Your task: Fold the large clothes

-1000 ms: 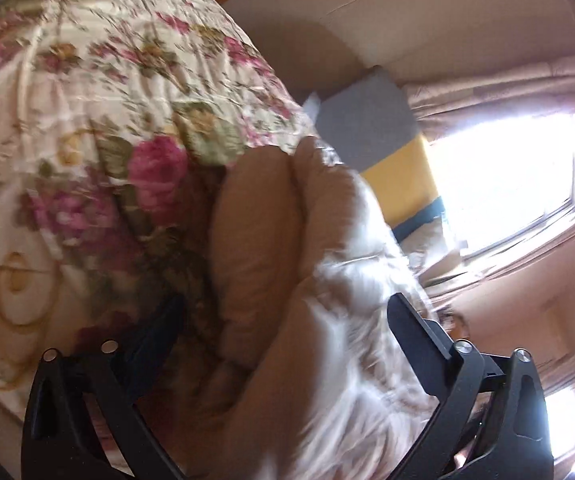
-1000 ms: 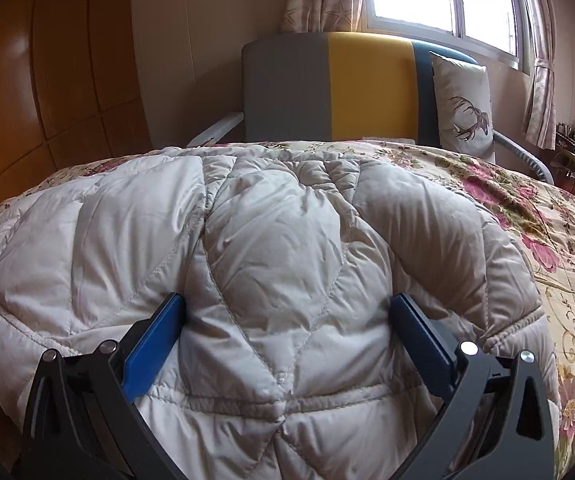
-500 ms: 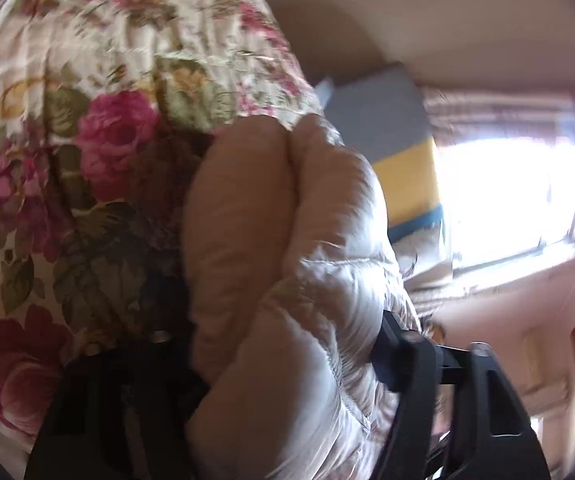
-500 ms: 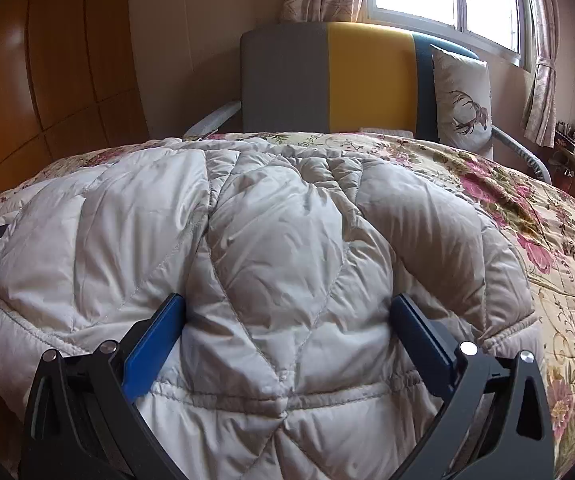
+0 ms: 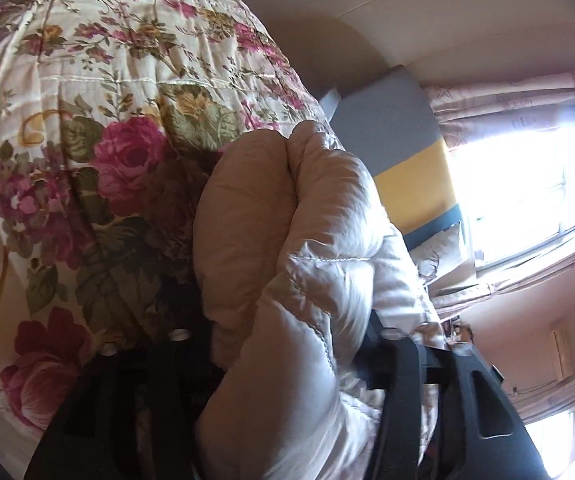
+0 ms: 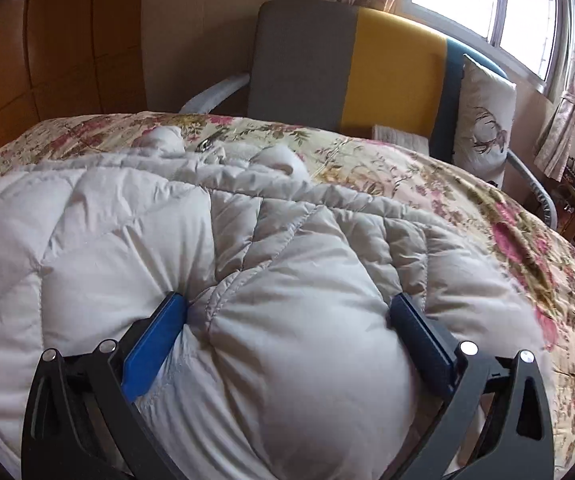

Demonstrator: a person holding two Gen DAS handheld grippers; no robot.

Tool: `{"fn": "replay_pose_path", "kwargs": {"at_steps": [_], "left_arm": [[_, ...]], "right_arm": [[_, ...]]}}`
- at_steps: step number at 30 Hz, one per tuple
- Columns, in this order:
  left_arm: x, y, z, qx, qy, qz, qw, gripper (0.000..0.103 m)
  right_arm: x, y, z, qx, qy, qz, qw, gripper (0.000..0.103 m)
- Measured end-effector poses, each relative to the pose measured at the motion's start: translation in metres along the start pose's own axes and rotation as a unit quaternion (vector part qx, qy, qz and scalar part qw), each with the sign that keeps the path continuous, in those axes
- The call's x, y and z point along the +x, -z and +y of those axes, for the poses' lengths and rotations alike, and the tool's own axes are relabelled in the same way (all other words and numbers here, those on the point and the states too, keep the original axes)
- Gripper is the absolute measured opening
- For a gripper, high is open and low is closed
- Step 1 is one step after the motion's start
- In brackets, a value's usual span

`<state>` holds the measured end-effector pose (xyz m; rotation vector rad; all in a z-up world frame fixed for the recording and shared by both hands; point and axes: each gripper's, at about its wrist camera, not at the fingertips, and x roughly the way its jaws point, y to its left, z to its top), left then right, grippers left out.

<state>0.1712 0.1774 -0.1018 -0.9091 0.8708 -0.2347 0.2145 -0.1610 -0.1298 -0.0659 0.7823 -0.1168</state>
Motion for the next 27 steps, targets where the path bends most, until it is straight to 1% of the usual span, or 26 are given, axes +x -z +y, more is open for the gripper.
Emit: {"fn": "replay_pose_path", "kwargs": {"at_steps": [1, 2, 3, 5, 6, 7, 8, 9, 10, 12, 13, 15, 18, 22, 27], "left_arm": [[0.000, 0.001, 0.001, 0.003, -0.006, -0.004, 1.0000, 0.073], [-0.002, 0.004, 0.002, 0.011, -0.001, -0.008, 0.9999, 0.074], [-0.001, 0.005, 0.001, 0.022, 0.004, -0.007, 0.9997, 0.079], [-0.001, 0.006, -0.001, 0.031, 0.010, 0.003, 0.9995, 0.086], [-0.001, 0.006, -0.003, 0.027, 0.015, 0.008, 0.9995, 0.086], [0.003, 0.003, -0.002, 0.011, 0.031, 0.021, 0.9993, 0.086], [0.006, 0.001, 0.000, -0.011, 0.047, 0.035, 0.9982, 0.084], [0.009, 0.000, 0.004, -0.042, 0.048, 0.039, 0.9972, 0.073], [0.012, -0.001, 0.007, -0.061, 0.039, 0.043, 0.9964, 0.068], [0.012, -0.001, 0.009, -0.077, 0.041, 0.045, 0.9951, 0.055], [0.011, 0.000, 0.010, -0.084, 0.046, 0.044, 0.9944, 0.052], [0.006, 0.001, 0.009, -0.086, 0.051, 0.040, 0.9941, 0.041], [-0.003, 0.003, -0.003, -0.061, 0.043, 0.035, 0.9966, 0.032], [-0.018, 0.003, -0.026, -0.023, 0.038, 0.017, 0.9989, 0.030], [-0.038, 0.007, -0.072, 0.052, 0.023, -0.016, 0.9983, 0.030]], "right_arm": [[0.004, 0.002, -0.002, 0.002, -0.001, -0.001, 1.000, 0.101], [0.006, 0.003, -0.003, 0.003, 0.000, -0.002, 1.000, 0.101], [0.005, 0.004, -0.003, 0.001, 0.002, -0.003, 1.000, 0.101], [0.006, 0.006, -0.004, 0.003, 0.001, -0.007, 1.000, 0.101], [0.006, 0.006, -0.003, 0.005, 0.000, -0.008, 1.000, 0.101], [0.006, 0.008, -0.004, 0.006, 0.000, -0.009, 1.000, 0.101], [0.006, 0.007, -0.003, 0.006, 0.001, -0.010, 1.000, 0.101], [0.006, 0.007, -0.003, 0.006, 0.002, -0.012, 1.000, 0.101], [0.005, 0.008, -0.003, 0.006, 0.003, -0.013, 1.000, 0.101], [0.005, 0.007, -0.001, 0.007, 0.004, -0.014, 1.000, 0.101], [0.005, 0.007, -0.002, 0.008, 0.003, -0.014, 1.000, 0.101], [0.005, 0.007, -0.002, 0.008, 0.003, -0.015, 1.000, 0.101], [0.005, 0.008, -0.001, 0.009, 0.002, -0.015, 1.000, 0.101], [0.005, 0.008, -0.002, 0.009, 0.000, -0.016, 1.000, 0.101], [0.005, 0.005, -0.004, 0.010, -0.005, -0.008, 1.000, 0.101]]}}
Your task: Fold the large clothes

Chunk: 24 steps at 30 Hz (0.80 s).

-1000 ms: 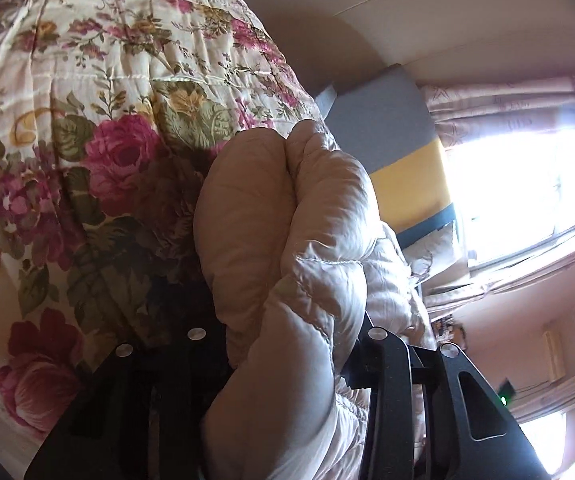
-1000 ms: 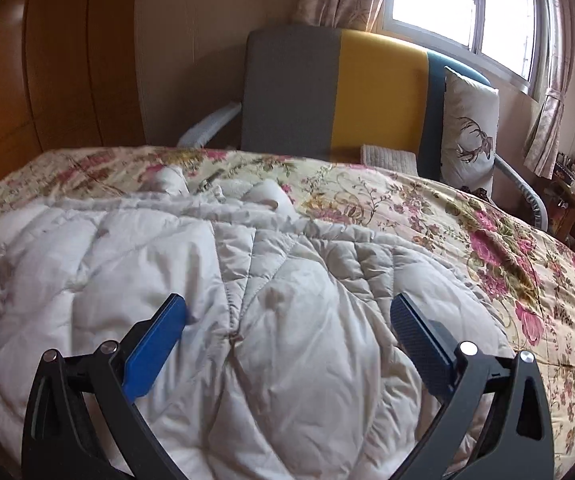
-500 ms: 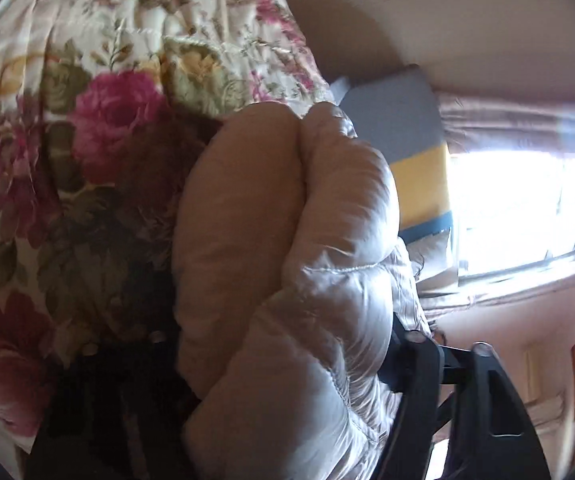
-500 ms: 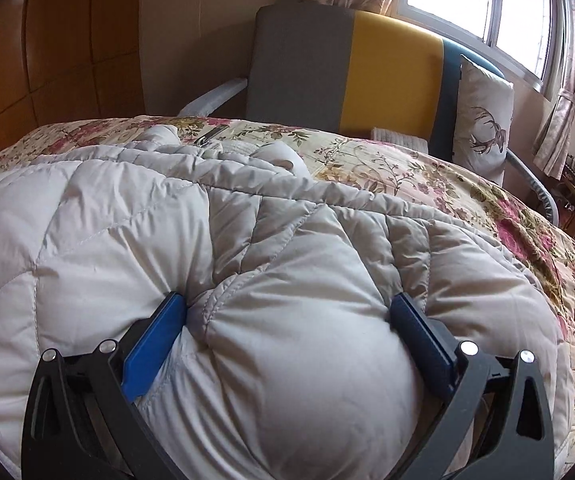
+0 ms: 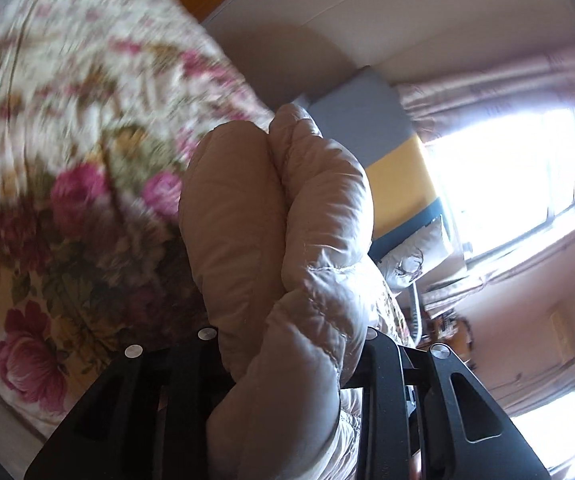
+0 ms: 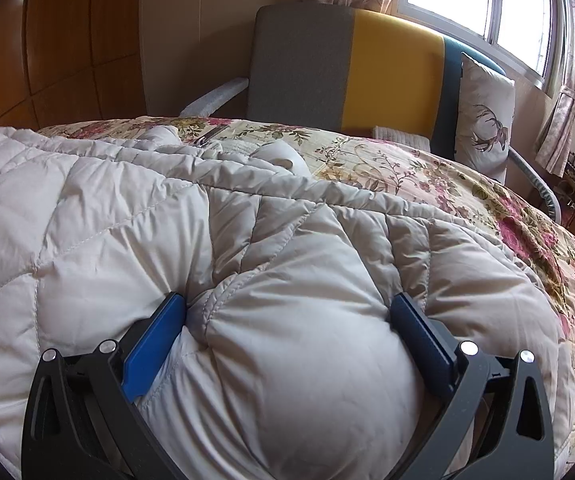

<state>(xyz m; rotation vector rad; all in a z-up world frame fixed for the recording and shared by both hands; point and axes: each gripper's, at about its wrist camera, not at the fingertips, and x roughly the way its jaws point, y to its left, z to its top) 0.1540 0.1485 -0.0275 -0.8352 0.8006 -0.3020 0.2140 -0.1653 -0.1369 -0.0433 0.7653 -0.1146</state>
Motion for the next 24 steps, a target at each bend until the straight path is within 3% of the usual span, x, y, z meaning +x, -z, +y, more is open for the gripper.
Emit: {"fn": "replay_pose_path", "kwargs": {"at_steps": [5, 12, 16, 24], "left_arm": [[-0.011, 0.006, -0.044, 0.088, -0.037, -0.026, 0.9951, 0.030], [-0.024, 0.023, -0.094, 0.172, -0.065, -0.062, 0.9809, 0.030], [-0.027, 0.037, -0.124, 0.210, -0.072, -0.077, 0.9719, 0.030], [-0.024, 0.069, -0.182, 0.278, -0.093, -0.093, 0.9514, 0.030]], "right_arm": [[-0.012, -0.007, -0.009, 0.003, -0.006, 0.029, 1.000, 0.101], [-0.082, 0.028, -0.014, 0.000, -0.030, -0.043, 0.999, 0.101], [-0.062, 0.056, 0.003, -0.047, -0.007, -0.005, 0.999, 0.101], [-0.052, 0.059, 0.002, -0.043, -0.013, -0.011, 0.999, 0.101]]}}
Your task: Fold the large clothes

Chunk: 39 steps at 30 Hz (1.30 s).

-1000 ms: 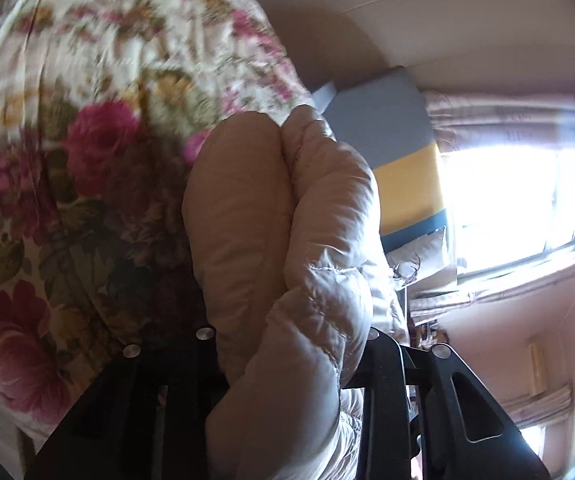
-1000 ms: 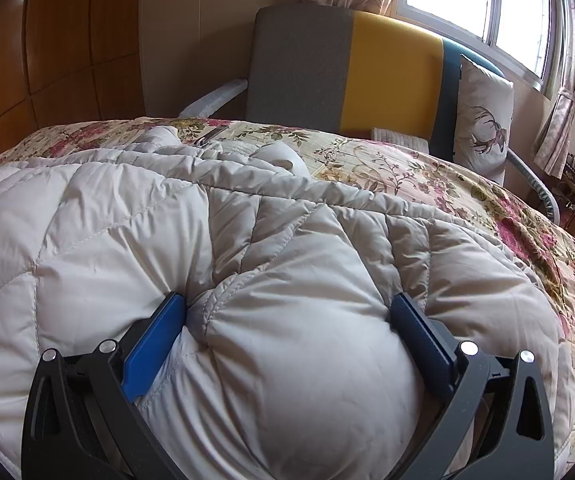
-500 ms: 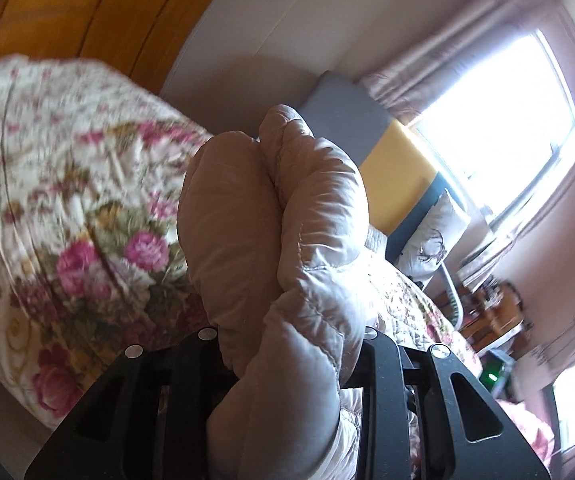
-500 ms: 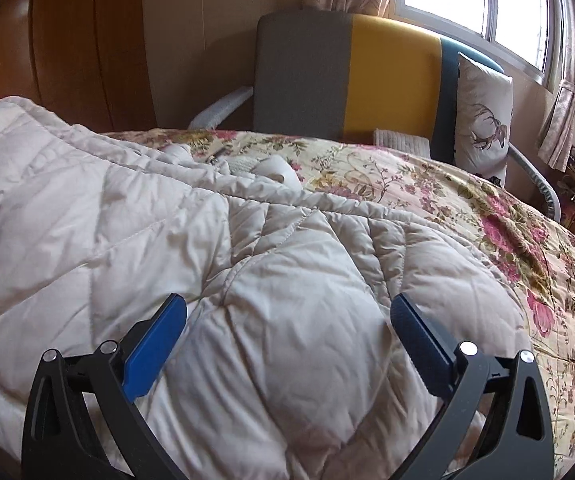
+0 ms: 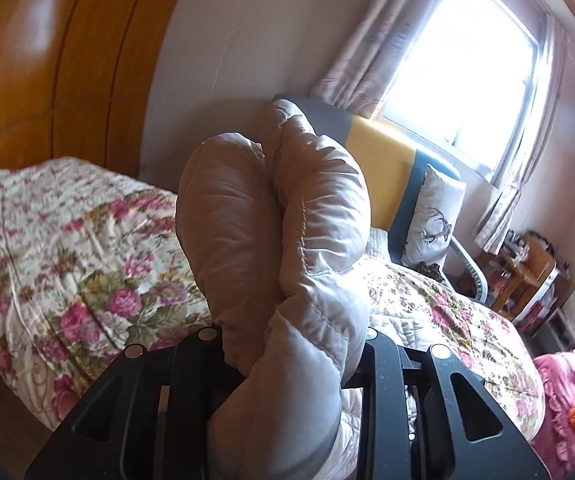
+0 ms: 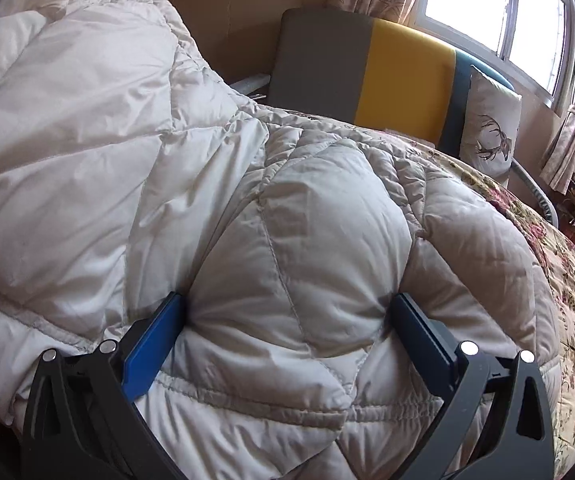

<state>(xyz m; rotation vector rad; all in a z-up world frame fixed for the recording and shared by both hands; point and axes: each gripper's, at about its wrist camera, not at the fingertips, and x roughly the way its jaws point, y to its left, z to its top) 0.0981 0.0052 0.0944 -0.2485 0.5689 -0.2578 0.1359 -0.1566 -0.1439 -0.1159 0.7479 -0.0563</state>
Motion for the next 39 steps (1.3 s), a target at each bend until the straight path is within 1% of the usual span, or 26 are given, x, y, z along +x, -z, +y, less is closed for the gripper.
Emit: {"fn": "replay_pose_path", "kwargs": {"at_steps": [5, 9, 11, 15, 18, 20, 24, 30, 34, 38, 39], "left_arm": [[0.002, 0.000, -0.034, 0.041, -0.010, -0.007, 0.9991, 0.030], [0.005, 0.003, -0.050, 0.054, -0.013, -0.009, 0.9984, 0.030], [0.007, 0.006, -0.059, 0.066, -0.017, -0.011, 0.9976, 0.030], [0.010, 0.012, -0.076, 0.090, -0.022, -0.016, 0.9955, 0.030], [0.015, 0.018, -0.089, 0.100, -0.017, -0.019, 0.9946, 0.030], [0.018, 0.021, -0.098, 0.110, -0.016, -0.018, 0.9937, 0.030], [0.028, 0.028, -0.117, 0.133, -0.012, -0.013, 0.9910, 0.031], [0.042, 0.040, -0.142, 0.161, -0.002, -0.001, 0.9870, 0.031], [0.051, 0.051, -0.157, 0.186, 0.000, 0.002, 0.9825, 0.032], [0.063, 0.070, -0.176, 0.223, -0.002, 0.004, 0.9749, 0.033], [0.067, 0.077, -0.182, 0.237, -0.002, 0.003, 0.9716, 0.034]], "right_arm": [[-0.014, -0.005, -0.013, 0.015, -0.019, 0.011, 1.000, 0.101], [-0.042, -0.007, -0.038, 0.054, -0.016, -0.016, 0.998, 0.101], [-0.051, -0.006, -0.052, 0.069, -0.006, -0.022, 0.997, 0.101], [-0.047, -0.006, -0.076, 0.093, 0.034, 0.004, 0.995, 0.101], [-0.037, -0.002, -0.096, 0.121, 0.048, 0.028, 0.991, 0.101], [-0.028, 0.001, -0.104, 0.129, 0.051, 0.044, 0.989, 0.101], [-0.026, 0.009, -0.104, 0.131, 0.046, 0.045, 0.989, 0.101], [-0.026, 0.003, -0.114, 0.138, 0.032, 0.053, 0.989, 0.101], [-0.039, 0.004, -0.134, 0.160, 0.024, 0.049, 0.986, 0.101], [-0.052, 0.013, -0.155, 0.175, 0.045, 0.050, 0.982, 0.101], [-0.053, 0.017, -0.162, 0.185, 0.047, 0.052, 0.980, 0.101]]}}
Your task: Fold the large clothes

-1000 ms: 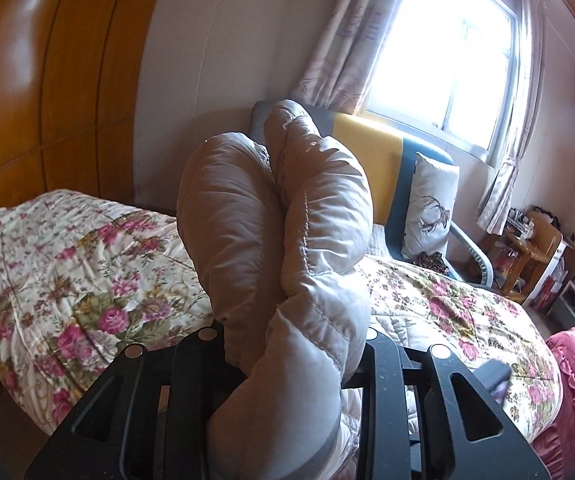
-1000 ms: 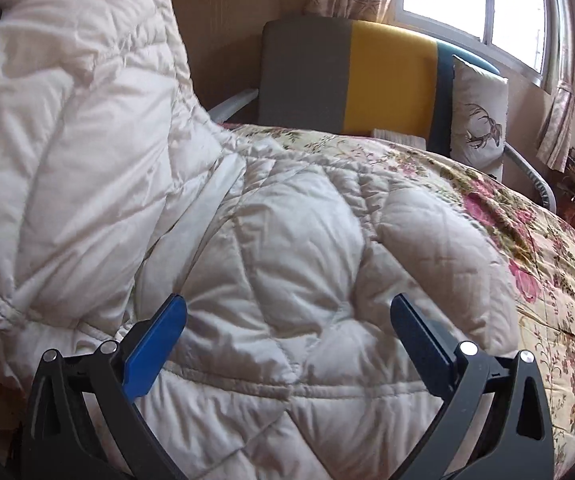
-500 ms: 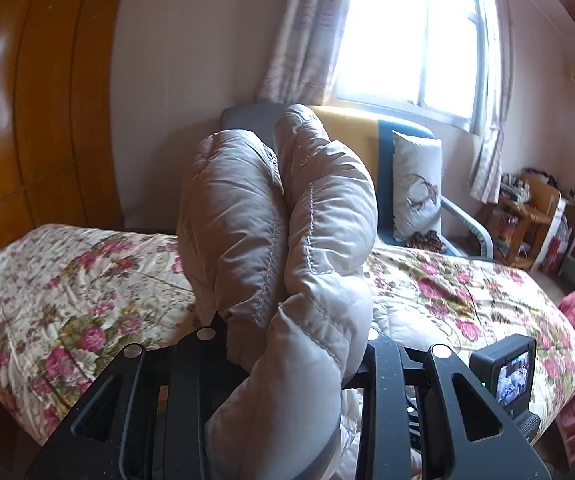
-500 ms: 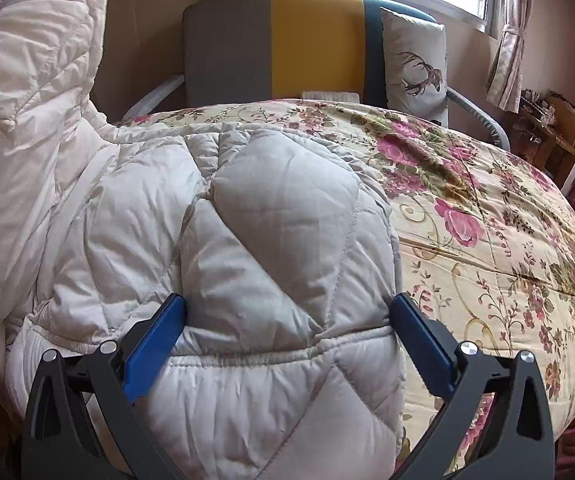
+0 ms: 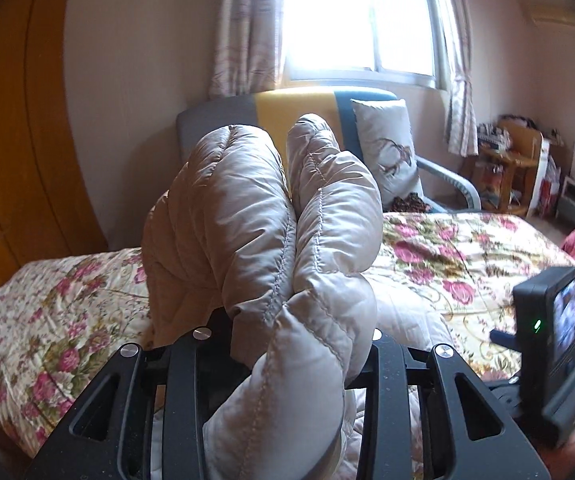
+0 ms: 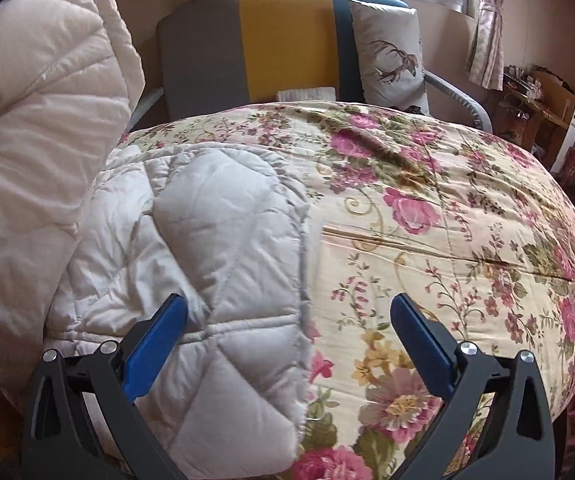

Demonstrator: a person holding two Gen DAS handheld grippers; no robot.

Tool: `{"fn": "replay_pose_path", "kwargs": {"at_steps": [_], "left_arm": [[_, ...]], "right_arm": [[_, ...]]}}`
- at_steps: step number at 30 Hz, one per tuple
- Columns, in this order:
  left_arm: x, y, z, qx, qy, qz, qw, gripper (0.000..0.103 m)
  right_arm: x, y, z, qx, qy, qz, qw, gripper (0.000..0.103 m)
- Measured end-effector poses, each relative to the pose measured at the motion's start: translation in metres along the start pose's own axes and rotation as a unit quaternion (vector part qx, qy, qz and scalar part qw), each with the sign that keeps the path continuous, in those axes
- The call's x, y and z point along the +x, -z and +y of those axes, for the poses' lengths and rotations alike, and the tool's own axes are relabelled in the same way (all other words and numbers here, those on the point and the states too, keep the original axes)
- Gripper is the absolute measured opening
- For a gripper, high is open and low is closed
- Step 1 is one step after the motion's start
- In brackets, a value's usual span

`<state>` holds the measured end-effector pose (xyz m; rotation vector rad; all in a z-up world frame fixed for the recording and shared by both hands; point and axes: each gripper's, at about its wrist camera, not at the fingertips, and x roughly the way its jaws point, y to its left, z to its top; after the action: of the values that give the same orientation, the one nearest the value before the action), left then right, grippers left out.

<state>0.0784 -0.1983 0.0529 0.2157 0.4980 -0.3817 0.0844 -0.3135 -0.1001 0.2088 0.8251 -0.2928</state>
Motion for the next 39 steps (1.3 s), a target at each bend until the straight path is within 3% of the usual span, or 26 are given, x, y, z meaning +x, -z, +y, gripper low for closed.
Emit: {"fn": "replay_pose_path", "kwargs": {"at_steps": [7, 11, 14, 16, 18, 20, 23, 26, 28, 31, 33, 36, 38, 39], "left_arm": [[0.029, 0.034, -0.051, 0.076, 0.025, 0.002, 0.9968, 0.048], [0.035, 0.057, -0.068, 0.122, 0.033, -0.018, 0.9918, 0.053], [0.036, 0.069, -0.073, 0.135, 0.040, -0.032, 0.9895, 0.055], [0.036, 0.073, -0.075, 0.140, 0.038, -0.038, 0.9887, 0.055], [0.036, 0.074, -0.077, 0.145, 0.039, -0.041, 0.9878, 0.057], [0.032, 0.076, -0.077, 0.147, 0.046, -0.045, 0.9871, 0.059], [0.022, 0.077, -0.069, 0.144, 0.073, -0.047, 0.9858, 0.064], [0.001, 0.076, -0.051, 0.135, 0.133, -0.052, 0.9804, 0.068], [-0.021, 0.073, -0.032, 0.118, 0.184, -0.065, 0.9737, 0.068], [-0.042, 0.063, 0.005, 0.067, 0.224, -0.081, 0.9688, 0.069], [-0.045, 0.052, 0.036, 0.027, 0.206, -0.097, 0.9733, 0.078], [-0.034, 0.031, 0.096, -0.069, 0.114, -0.131, 0.9824, 0.082], [-0.015, 0.026, 0.148, -0.153, 0.035, -0.134, 0.9785, 0.083], [-0.001, 0.027, 0.175, -0.195, 0.007, -0.129, 0.9722, 0.083]], "right_arm": [[0.010, 0.007, -0.033, 0.082, -0.057, 0.017, 0.995, 0.101], [-0.019, -0.006, -0.051, 0.113, -0.060, -0.050, 0.991, 0.101], [-0.053, -0.026, -0.053, 0.109, -0.110, -0.114, 0.981, 0.101], [-0.066, -0.044, -0.040, 0.076, -0.148, -0.127, 0.978, 0.101], [-0.066, -0.063, -0.016, 0.025, -0.167, -0.108, 0.980, 0.101], [-0.055, -0.079, 0.006, -0.013, -0.159, -0.080, 0.984, 0.101], [-0.025, -0.090, 0.015, -0.019, -0.145, -0.042, 0.988, 0.101], [-0.006, -0.083, 0.007, -0.005, -0.098, -0.032, 0.995, 0.101], [0.003, -0.075, -0.002, 0.021, -0.095, -0.025, 0.995, 0.101], [0.019, -0.057, -0.012, 0.040, -0.078, 0.001, 0.996, 0.101], [0.022, -0.047, -0.019, 0.058, -0.099, -0.005, 0.993, 0.101], [0.014, -0.038, -0.032, 0.088, -0.126, -0.032, 0.988, 0.101], [-0.003, -0.034, -0.041, 0.112, -0.148, -0.066, 0.980, 0.101], [-0.012, -0.032, -0.046, 0.125, -0.154, -0.086, 0.976, 0.101]]}}
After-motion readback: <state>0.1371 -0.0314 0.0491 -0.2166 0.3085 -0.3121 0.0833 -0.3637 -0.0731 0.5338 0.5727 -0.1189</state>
